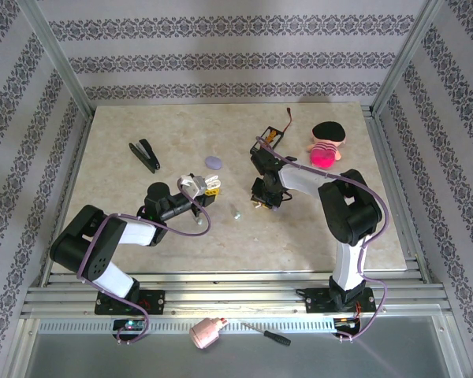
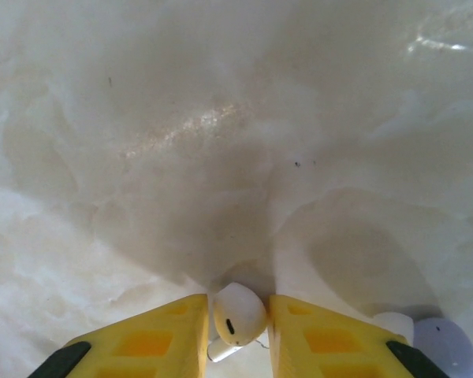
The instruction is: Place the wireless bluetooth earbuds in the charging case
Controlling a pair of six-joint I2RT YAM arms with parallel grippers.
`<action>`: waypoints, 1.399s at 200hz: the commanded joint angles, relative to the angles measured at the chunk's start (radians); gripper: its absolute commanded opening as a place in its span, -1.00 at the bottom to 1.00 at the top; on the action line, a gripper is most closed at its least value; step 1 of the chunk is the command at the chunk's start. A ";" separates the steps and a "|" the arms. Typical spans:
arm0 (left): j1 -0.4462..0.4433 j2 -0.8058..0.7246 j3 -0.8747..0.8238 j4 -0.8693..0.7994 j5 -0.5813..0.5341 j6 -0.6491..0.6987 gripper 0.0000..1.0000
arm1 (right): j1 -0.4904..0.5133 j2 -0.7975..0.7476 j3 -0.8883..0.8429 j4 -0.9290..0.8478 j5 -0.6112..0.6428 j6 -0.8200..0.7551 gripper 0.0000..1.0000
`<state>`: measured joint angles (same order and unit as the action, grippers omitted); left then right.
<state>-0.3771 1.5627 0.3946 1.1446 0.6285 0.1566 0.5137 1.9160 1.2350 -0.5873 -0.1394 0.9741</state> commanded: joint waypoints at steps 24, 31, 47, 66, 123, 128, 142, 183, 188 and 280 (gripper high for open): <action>0.011 -0.010 -0.004 0.021 0.029 0.009 -1.00 | -0.011 0.024 0.012 -0.008 0.008 0.005 -0.56; 0.012 -0.009 -0.004 0.021 0.031 0.009 -1.00 | -0.010 0.028 0.014 -0.011 0.010 0.002 -0.56; 0.012 -0.008 -0.002 0.021 0.032 0.009 -1.00 | -0.010 0.028 0.017 -0.015 0.013 -0.015 -0.56; 0.012 -0.007 -0.002 0.021 0.033 0.008 -1.00 | 0.002 0.019 0.028 -0.031 0.042 -0.058 -0.56; 0.011 -0.001 0.002 0.024 0.042 0.000 -1.00 | 0.011 0.012 0.029 -0.057 0.059 -0.094 -0.40; 0.011 0.000 0.001 0.024 0.041 -0.001 -1.00 | 0.011 0.012 0.029 -0.056 0.058 -0.092 -0.39; 0.012 0.000 0.001 0.021 0.040 0.002 -1.00 | 0.010 0.014 0.031 -0.050 0.054 -0.088 -0.40; 0.011 0.000 0.002 0.018 0.040 0.003 -1.00 | -0.003 0.018 0.033 -0.035 0.042 -0.060 -0.41; 0.012 -0.001 0.002 0.018 0.041 0.003 -1.00 | -0.006 0.017 0.028 -0.027 0.036 -0.054 -0.42; 0.012 0.002 0.007 0.009 0.043 0.007 -1.00 | -0.021 0.037 0.020 0.014 -0.018 -0.041 -0.44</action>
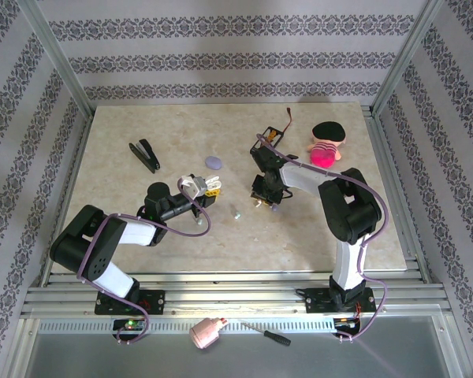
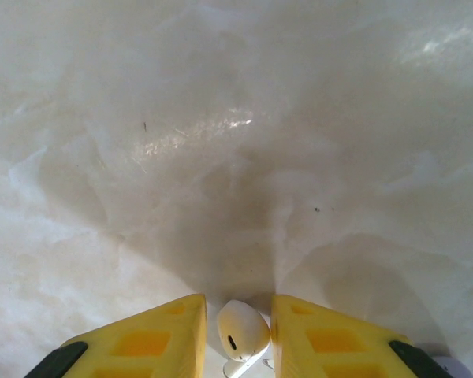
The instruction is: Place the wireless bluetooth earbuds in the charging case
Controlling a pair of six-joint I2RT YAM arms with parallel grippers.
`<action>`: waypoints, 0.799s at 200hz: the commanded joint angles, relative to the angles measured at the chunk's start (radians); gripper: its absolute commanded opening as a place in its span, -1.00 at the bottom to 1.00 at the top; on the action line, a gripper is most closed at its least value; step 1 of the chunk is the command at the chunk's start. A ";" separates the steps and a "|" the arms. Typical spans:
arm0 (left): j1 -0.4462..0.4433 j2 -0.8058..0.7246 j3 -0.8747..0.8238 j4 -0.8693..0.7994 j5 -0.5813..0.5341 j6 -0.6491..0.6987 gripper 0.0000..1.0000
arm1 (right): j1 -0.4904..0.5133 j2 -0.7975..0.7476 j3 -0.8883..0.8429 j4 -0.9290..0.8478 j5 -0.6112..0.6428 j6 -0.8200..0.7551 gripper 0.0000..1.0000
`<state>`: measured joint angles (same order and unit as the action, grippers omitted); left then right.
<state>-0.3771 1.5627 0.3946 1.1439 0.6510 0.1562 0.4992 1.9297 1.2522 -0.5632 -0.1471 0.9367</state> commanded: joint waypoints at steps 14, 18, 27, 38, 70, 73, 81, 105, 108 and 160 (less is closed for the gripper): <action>0.012 0.001 0.007 0.010 0.020 0.008 -1.00 | -0.005 0.026 0.003 -0.017 -0.012 -0.008 -0.44; 0.012 0.002 0.007 0.010 0.021 0.008 -1.00 | -0.005 0.028 0.001 -0.019 -0.012 -0.009 -0.44; 0.012 0.003 0.007 0.011 0.021 0.005 -1.00 | -0.005 0.029 0.003 -0.021 -0.012 -0.010 -0.46; 0.012 0.003 0.007 0.012 0.022 0.005 -1.00 | -0.005 0.033 0.003 -0.025 -0.011 -0.012 -0.48; 0.011 0.003 0.006 0.013 0.021 0.006 -1.00 | -0.006 0.043 0.006 -0.027 -0.007 -0.017 -0.58; 0.011 0.003 0.006 0.013 0.021 0.007 -1.00 | -0.005 0.043 0.007 -0.028 -0.006 -0.018 -0.59; 0.012 0.003 0.006 0.012 0.021 0.007 -1.00 | -0.004 0.042 0.007 -0.029 -0.004 -0.019 -0.60; 0.011 0.002 0.006 0.011 0.021 0.008 -1.00 | 0.001 0.030 0.012 -0.035 0.013 -0.040 -0.60; 0.012 0.003 0.006 0.011 0.021 0.008 -1.00 | 0.002 0.029 0.012 -0.036 0.018 -0.044 -0.60; 0.012 0.010 0.010 0.013 0.027 0.005 -1.00 | 0.016 -0.045 0.003 -0.020 0.072 -0.115 -0.59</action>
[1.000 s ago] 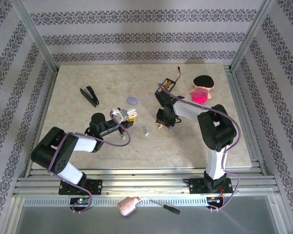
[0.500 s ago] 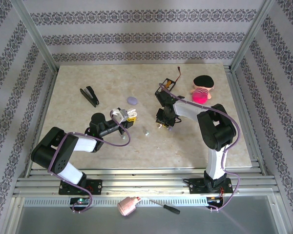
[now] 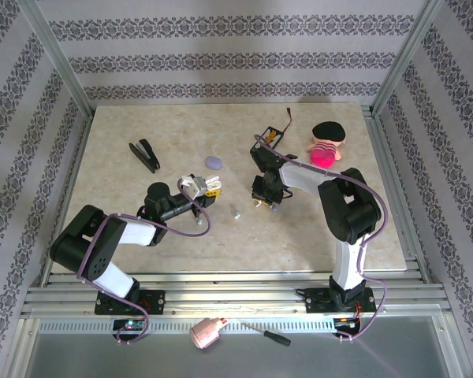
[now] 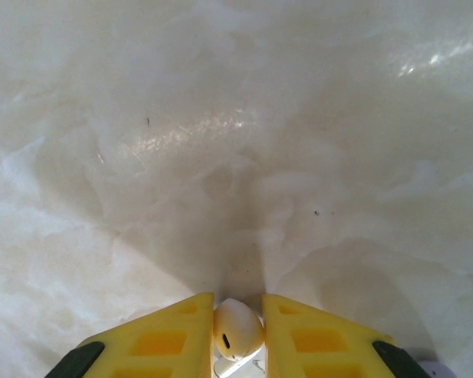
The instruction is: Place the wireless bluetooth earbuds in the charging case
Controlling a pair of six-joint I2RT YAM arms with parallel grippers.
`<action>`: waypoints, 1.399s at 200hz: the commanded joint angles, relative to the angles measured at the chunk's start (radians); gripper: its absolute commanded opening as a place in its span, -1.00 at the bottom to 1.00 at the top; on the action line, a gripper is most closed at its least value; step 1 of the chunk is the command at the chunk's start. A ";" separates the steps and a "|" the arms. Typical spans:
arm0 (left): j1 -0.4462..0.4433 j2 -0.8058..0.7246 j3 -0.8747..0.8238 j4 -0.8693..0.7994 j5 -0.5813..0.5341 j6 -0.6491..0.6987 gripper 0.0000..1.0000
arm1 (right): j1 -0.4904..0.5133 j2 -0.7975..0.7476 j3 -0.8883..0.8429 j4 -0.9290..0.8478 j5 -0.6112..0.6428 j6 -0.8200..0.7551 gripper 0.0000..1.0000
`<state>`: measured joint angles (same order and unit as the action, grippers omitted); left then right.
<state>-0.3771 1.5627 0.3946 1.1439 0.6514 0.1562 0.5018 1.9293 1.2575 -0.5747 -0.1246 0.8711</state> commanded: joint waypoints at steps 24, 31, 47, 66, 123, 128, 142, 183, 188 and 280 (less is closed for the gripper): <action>0.012 0.012 0.013 0.008 0.028 0.002 -1.00 | 0.020 -0.075 -0.016 0.012 0.061 -0.085 -0.60; 0.012 0.013 0.015 0.007 0.030 0.001 -1.00 | 0.021 -0.085 -0.019 0.018 0.064 -0.100 -0.59; 0.012 0.021 0.022 -0.004 0.044 -0.006 -1.00 | 0.028 -0.113 -0.028 0.034 0.079 -0.138 -0.59; 0.012 0.027 0.032 -0.015 0.052 -0.022 -1.00 | 0.049 -0.155 -0.035 0.054 0.136 -0.192 -0.59; 0.012 0.042 0.042 -0.010 0.060 -0.036 -1.00 | 0.137 -0.287 -0.066 0.172 0.309 -0.344 -0.60; 0.012 0.044 0.043 -0.010 0.061 -0.039 -1.00 | 0.143 -0.302 -0.072 0.189 0.317 -0.357 -0.60; 0.012 0.046 0.047 -0.009 0.061 -0.046 -1.00 | 0.161 -0.336 -0.085 0.229 0.323 -0.387 -0.60; 0.012 0.051 0.060 -0.020 0.055 -0.072 -1.00 | 0.205 -0.406 -0.102 0.305 0.315 -0.457 -0.59; 0.012 0.052 0.065 -0.036 0.050 -0.073 -1.00 | 0.209 -0.411 -0.100 0.306 0.318 -0.457 -0.59; 0.012 0.066 0.119 -0.116 0.080 -0.133 -1.00 | 0.278 -0.413 -0.052 0.379 0.224 -0.526 -0.61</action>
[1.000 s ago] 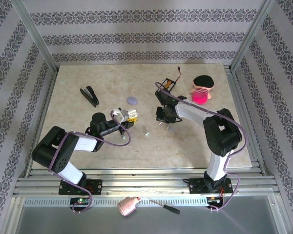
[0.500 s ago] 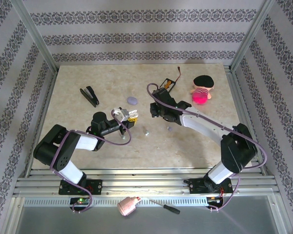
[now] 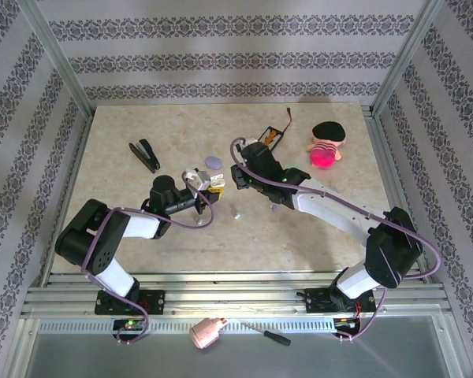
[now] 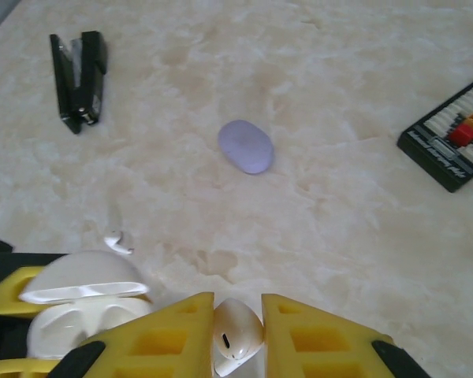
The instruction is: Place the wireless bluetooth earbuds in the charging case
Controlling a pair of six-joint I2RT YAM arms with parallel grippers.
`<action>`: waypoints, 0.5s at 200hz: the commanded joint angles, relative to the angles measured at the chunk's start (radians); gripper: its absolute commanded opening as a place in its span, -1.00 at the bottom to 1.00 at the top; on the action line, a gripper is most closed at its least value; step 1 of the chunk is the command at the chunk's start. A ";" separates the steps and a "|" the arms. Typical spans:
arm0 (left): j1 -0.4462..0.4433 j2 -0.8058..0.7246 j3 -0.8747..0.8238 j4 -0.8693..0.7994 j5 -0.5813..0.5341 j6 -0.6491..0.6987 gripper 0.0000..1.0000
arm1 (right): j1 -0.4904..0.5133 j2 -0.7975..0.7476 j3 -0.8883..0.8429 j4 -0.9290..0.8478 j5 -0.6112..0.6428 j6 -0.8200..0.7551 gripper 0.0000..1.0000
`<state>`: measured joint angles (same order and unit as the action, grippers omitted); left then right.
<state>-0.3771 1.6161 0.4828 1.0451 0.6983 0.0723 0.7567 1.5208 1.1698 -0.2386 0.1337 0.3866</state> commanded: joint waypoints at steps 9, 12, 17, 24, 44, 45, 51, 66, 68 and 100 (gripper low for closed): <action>0.011 0.011 0.035 -0.017 0.038 -0.063 -1.00 | 0.028 -0.001 0.040 0.052 -0.047 -0.048 -0.61; 0.012 0.012 0.038 -0.018 0.041 -0.068 -1.00 | 0.030 0.001 0.042 0.056 -0.051 -0.049 -0.61; 0.011 0.013 0.040 -0.017 0.046 -0.075 -1.00 | 0.033 0.002 0.044 0.060 -0.059 -0.052 -0.61; 0.011 0.013 0.042 -0.014 0.053 -0.084 -1.00 | 0.036 0.005 0.046 0.067 -0.068 -0.055 -0.61; 0.012 0.013 0.050 -0.007 0.070 -0.105 -1.00 | 0.042 0.019 0.057 0.078 -0.085 -0.063 -0.61; 0.012 0.013 0.050 -0.006 0.071 -0.106 -1.00 | 0.042 0.018 0.057 0.079 -0.087 -0.063 -0.61; 0.012 0.013 0.052 -0.006 0.076 -0.111 -1.00 | 0.043 0.022 0.059 0.083 -0.090 -0.064 -0.61; 0.012 0.013 0.057 -0.006 0.084 -0.124 -1.00 | 0.046 0.027 0.066 0.088 -0.104 -0.068 -0.61; 0.011 0.013 0.058 -0.006 0.085 -0.127 -1.00 | 0.046 0.029 0.066 0.088 -0.106 -0.069 -0.62; 0.012 0.018 0.061 0.029 0.097 -0.163 -1.00 | 0.049 0.041 0.069 0.093 -0.119 -0.074 -0.62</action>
<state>-0.3771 1.6234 0.5224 1.0359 0.7574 -0.0376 0.7902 1.5436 1.2091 -0.1703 0.0422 0.3328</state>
